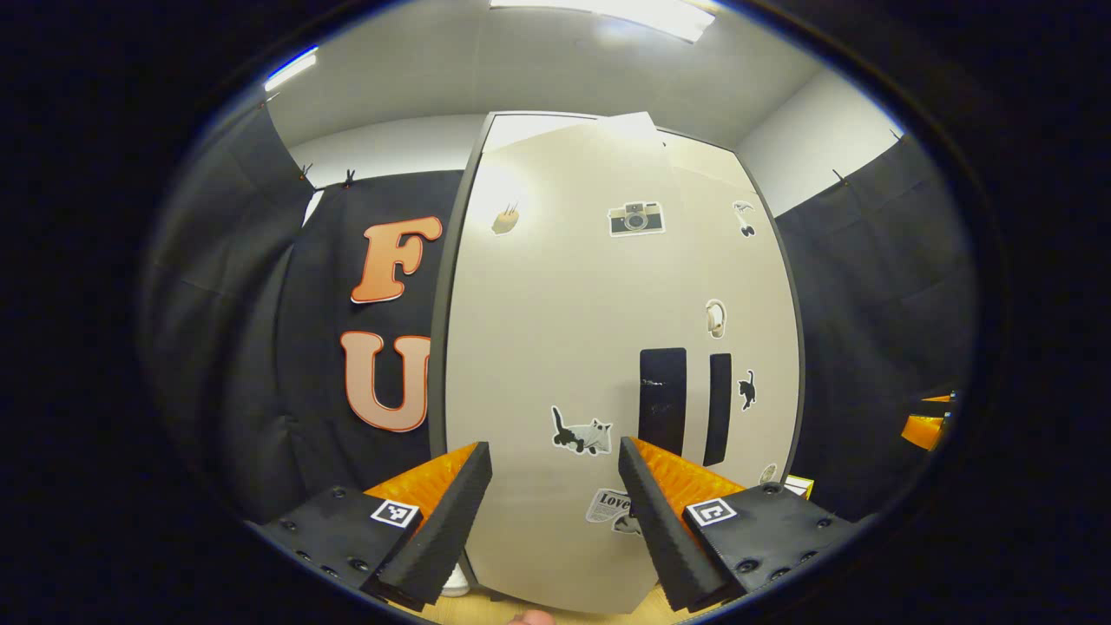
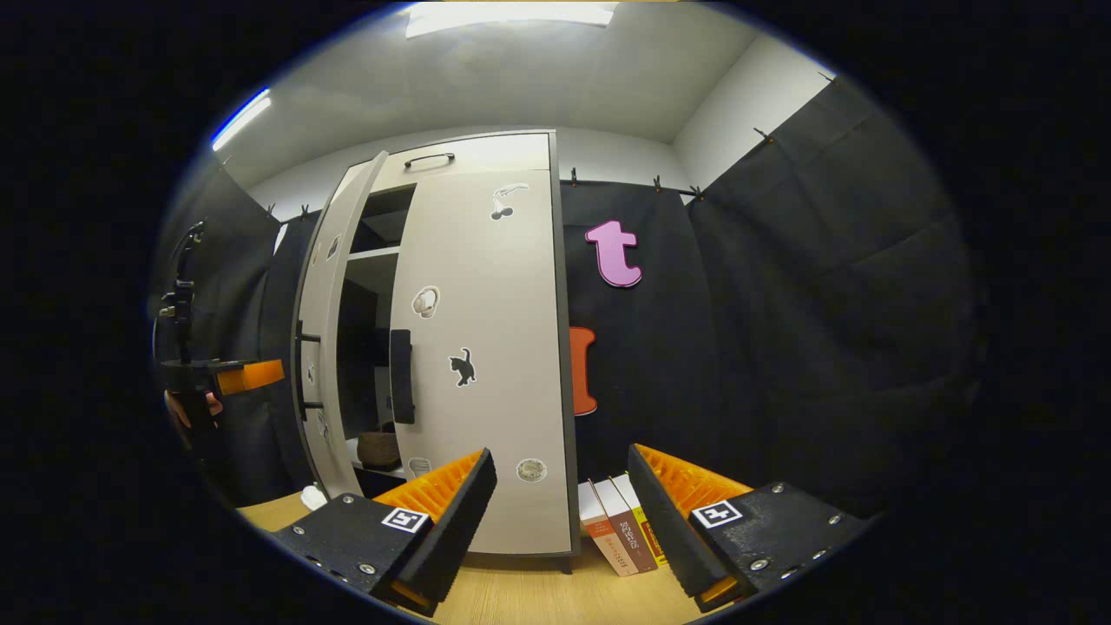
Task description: Grab one shoe with the right hand and put it into the shoe cabinet, grab the other shoe with the left hand and put it into the shoe cabinet; then close the right door with the right hand and the left door with the left hand.
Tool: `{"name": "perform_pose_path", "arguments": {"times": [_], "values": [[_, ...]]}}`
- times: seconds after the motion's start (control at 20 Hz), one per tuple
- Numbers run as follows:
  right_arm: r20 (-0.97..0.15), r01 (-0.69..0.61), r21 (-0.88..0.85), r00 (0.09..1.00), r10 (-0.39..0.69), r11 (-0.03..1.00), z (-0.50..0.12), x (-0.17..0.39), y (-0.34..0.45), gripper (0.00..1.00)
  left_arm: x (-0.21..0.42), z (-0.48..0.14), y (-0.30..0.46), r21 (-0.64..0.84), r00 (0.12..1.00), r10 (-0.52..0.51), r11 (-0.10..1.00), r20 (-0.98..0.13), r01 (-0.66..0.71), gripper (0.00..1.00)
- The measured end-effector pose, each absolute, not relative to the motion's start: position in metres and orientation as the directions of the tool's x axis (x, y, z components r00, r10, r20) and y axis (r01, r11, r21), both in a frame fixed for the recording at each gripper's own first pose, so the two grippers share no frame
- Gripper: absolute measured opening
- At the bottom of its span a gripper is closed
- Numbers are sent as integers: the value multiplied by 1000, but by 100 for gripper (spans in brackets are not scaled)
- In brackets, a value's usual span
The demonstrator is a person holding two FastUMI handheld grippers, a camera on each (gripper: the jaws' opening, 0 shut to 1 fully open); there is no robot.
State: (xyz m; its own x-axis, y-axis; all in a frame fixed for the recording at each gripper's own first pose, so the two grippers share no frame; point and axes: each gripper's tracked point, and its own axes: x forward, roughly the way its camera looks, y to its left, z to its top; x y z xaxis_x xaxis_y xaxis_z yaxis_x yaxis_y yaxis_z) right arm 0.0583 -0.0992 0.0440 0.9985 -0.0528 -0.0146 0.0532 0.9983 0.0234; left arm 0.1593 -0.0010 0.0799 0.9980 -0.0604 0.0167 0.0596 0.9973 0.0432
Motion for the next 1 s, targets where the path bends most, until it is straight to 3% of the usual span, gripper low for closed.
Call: {"name": "perform_pose_path", "arguments": {"times": [0.3,0.4,0.45,0.5,1.0], "values": [[-41,100,14,994,-99,995,34,54,-117,94,187,69,-23,56,996,-93,994,1,93,94],[-41,109,16,993,-109,994,33,54,-120,94,200,66,-29,64,995,-96,993,-3,96,97],[-41,110,18,993,-110,994,33,54,-120,94,206,65,-31,62,995,-95,994,-6,95,99],[-42,111,19,993,-110,994,33,54,-120,94,210,64,-33,56,995,-97,994,-6,97,94],[-23,94,21,995,-94,995,41,60,-116,94,246,57,-43,49,996,-93,995,7,92,96]]}}
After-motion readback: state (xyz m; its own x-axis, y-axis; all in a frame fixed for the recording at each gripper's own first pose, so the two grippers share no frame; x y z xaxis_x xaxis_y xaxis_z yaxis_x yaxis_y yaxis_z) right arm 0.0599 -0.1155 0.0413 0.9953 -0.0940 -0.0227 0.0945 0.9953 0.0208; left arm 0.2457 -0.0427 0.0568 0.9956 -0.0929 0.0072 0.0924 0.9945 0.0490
